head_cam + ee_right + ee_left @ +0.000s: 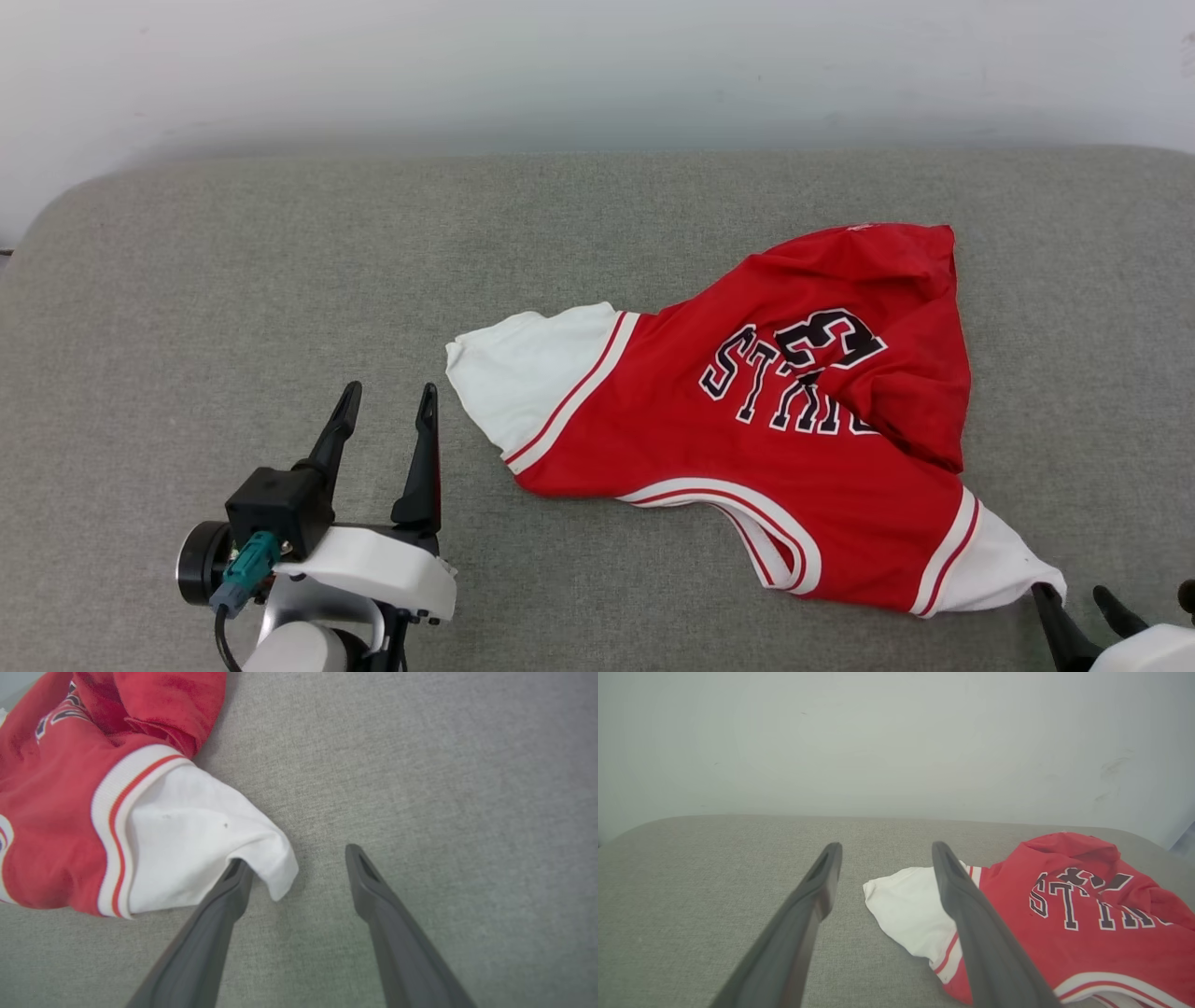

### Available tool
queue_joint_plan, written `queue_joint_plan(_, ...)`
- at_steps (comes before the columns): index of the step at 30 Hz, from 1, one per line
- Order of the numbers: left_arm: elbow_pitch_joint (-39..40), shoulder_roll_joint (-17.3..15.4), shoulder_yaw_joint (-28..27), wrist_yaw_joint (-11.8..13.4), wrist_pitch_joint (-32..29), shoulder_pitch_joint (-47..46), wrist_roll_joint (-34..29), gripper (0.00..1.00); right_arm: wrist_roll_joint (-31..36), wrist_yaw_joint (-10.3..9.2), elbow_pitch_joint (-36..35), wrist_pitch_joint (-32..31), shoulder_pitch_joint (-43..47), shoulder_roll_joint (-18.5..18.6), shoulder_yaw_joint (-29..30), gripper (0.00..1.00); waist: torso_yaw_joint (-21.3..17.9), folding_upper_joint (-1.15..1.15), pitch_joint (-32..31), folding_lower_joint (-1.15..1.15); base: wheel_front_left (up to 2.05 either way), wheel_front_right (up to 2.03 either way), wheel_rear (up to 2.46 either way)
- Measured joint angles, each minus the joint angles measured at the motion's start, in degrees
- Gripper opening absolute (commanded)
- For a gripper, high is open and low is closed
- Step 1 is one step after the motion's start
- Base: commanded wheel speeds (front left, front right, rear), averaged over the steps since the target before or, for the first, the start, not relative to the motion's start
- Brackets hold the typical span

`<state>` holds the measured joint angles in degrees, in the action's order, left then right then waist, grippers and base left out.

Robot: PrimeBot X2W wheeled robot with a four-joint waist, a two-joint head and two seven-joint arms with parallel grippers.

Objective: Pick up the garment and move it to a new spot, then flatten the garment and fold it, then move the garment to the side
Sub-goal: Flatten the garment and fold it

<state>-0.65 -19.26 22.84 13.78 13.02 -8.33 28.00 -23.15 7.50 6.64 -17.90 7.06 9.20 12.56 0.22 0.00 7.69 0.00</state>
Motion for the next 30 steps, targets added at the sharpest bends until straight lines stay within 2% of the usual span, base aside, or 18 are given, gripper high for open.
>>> queue_joint_plan(7,-1.3,-0.1,-0.5,0.3,0.1,1.8,1.1,1.00,1.9,0.00,-5.9,5.5,1.4,-2.2,1.3,1.00,-0.2,0.00,-2.1,0.00,0.00,0.00,0.00)
queue_joint_plan(12,-1.8,-0.1,-0.9,0.9,0.1,3.0,2.0,1.00,5.8,0.00,-10.9,8.0,2.6,-4.0,0.8,1.00,-0.4,0.00,-4.1,0.00,0.00,0.00,0.00)
queue_joint_plan(20,-2.3,-1.9,-1.6,1.1,-1.5,2.6,2.2,1.00,10.2,0.01,-16.3,11.0,2.7,-5.2,-4.9,1.00,-1.4,0.00,-5.7,0.00,0.00,0.00,0.00)
queue_joint_plan(26,-3.8,-3.8,-1.9,-0.2,-5.4,-2.5,2.7,1.00,11.9,0.00,-19.0,13.1,0.9,-5.8,-8.0,1.00,-3.0,0.00,-4.7,0.00,0.00,0.00,0.00)
queue_joint_plan(30,-6.1,-5.5,-1.7,-2.4,-11.7,-7.0,4.6,1.00,12.2,0.00,-20.0,15.2,-1.4,-6.0,-9.0,1.00,-4.3,0.00,-2.6,0.00,0.00,0.00,0.00)
